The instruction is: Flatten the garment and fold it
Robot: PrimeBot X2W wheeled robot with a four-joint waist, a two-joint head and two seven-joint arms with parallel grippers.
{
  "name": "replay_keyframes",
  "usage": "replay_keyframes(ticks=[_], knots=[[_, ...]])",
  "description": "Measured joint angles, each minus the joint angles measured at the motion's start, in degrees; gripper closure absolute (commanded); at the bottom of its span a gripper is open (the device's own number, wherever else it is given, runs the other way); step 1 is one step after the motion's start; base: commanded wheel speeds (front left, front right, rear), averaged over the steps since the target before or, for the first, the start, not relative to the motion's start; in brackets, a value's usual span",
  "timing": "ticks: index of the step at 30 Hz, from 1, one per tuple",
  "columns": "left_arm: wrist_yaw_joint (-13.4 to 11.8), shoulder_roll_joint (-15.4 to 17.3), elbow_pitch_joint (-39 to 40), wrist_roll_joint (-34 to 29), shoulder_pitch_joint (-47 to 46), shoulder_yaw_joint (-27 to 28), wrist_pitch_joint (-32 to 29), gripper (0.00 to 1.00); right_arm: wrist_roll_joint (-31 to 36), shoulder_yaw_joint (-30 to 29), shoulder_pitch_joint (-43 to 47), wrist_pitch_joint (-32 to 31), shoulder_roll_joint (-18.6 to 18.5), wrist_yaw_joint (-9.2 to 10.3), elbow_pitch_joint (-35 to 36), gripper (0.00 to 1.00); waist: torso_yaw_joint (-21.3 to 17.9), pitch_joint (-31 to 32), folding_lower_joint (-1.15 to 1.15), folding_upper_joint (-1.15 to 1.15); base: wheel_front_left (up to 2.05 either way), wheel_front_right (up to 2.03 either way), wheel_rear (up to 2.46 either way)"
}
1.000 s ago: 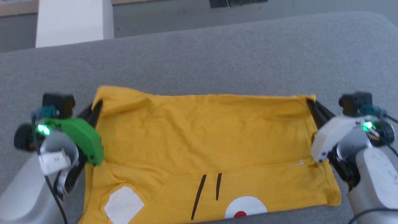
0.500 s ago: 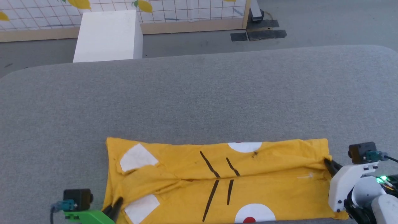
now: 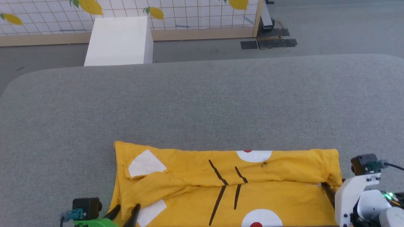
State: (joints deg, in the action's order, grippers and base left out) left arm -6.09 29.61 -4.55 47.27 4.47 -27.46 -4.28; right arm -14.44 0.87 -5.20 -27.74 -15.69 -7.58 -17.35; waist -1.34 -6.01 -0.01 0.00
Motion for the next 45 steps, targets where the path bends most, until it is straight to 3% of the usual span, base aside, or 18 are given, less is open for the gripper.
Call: replay_keyframes(ticks=[2,10,17,22,27,30,31,37,38,39,40,41,42,45], knots=[[0.0,-0.6,0.0,-0.5,0.0,0.2,1.7,0.0,-0.3,-1.1,1.8,0.0,0.6,0.0,1.5,0.0,0.2,0.5,0.0,0.0,0.0,0.0,0.0],[-4.8,-3.4,-1.5,-7.4,-2.2,3.8,16.1,0.0,0.4,-8.1,10.1,7.3,6.5,0.0,12.2,0.0,1.6,3.1,0.0,0.0,0.0,0.0,0.0],[-5.8,-7.0,-2.7,-14.4,-7.0,7.9,18.8,0.0,2.0,-13.4,10.0,15.6,11.3,0.0,13.1,0.0,1.9,4.2,0.0,0.0,0.0,0.0,0.0],[-2.9,-11.0,-1.9,-20.9,-9.9,13.1,19.0,0.0,1.7,-17.6,7.3,18.4,12.7,0.0,9.4,0.0,1.9,4.0,0.0,0.0,0.0,0.0,0.0],[0.1,-15.4,-2.9,-24.9,-11.0,17.8,19.0,0.0,-0.5,-20.7,3.5,17.1,12.7,0.0,1.2,0.0,2.0,4.0,0.0,0.0,0.0,0.0,0.0],[1.4,-17.2,-4.1,-27.2,-12.1,19.7,19.0,0.0,0.6,-20.7,1.7,13.5,12.7,0.0,-3.0,0.0,2.1,4.0,0.0,0.0,0.0,0.0,0.0],[2.2,-18.8,-5.3,-28.8,-13.0,21.5,19.0,0.0,2.9,-20.7,0.1,9.0,12.8,0.0,-6.4,0.0,2.1,3.9,0.0,0.0,0.0,0.0,0.0],[4.4,-20.7,-7.5,-31.4,-13.7,23.4,19.0,0.0,4.9,-19.5,-2.7,0.1,12.1,0.01,-9.5,0.0,1.8,3.7,0.0,0.0,0.0,0.0,0.0],[4.8,-20.9,-7.9,-31.6,-13.7,23.7,19.0,0.0,4.8,-19.2,-3.1,-1.3,11.9,0.02,-9.5,0.1,1.8,3.6,0.0,0.0,0.0,0.0,0.0],[5.1,-21.2,-8.2,-31.7,-13.7,24.0,19.0,0.0,4.8,-18.7,-3.4,-2.4,11.6,0.03,-9.4,0.51,1.8,3.6,0.0,0.0,0.0,0.0,0.0],[5.5,-21.3,-8.6,-31.7,-13.7,24.3,19.0,0.0,4.7,-18.4,-3.4,-2.9,11.5,0.03,-9.2,0.56,1.7,3.5,0.0,0.0,0.0,0.0,0.0],[5.8,-21.6,-8.8,-31.9,-13.7,24.6,19.0,0.0,4.7,-17.9,-3.4,-3.3,11.5,0.03,-8.8,0.86,1.7,3.5,0.0,0.0,0.0,0.0,0.0],[6.1,-21.8,-9.0,-32.2,-13.7,24.9,19.0,0.0,4.7,-17.3,-3.4,-3.6,11.5,0.03,-8.3,0.99,1.7,3.4,0.0,0.0,0.0,0.0,0.0],[6.7,-22.4,-9.6,-32.3,-13.7,25.5,19.0,0.0,4.8,-16.0,-3.4,-5.4,11.9,0.02,-7.2,1.0,1.8,3.3,0.0,0.0,0.0,0.0,0.0]])
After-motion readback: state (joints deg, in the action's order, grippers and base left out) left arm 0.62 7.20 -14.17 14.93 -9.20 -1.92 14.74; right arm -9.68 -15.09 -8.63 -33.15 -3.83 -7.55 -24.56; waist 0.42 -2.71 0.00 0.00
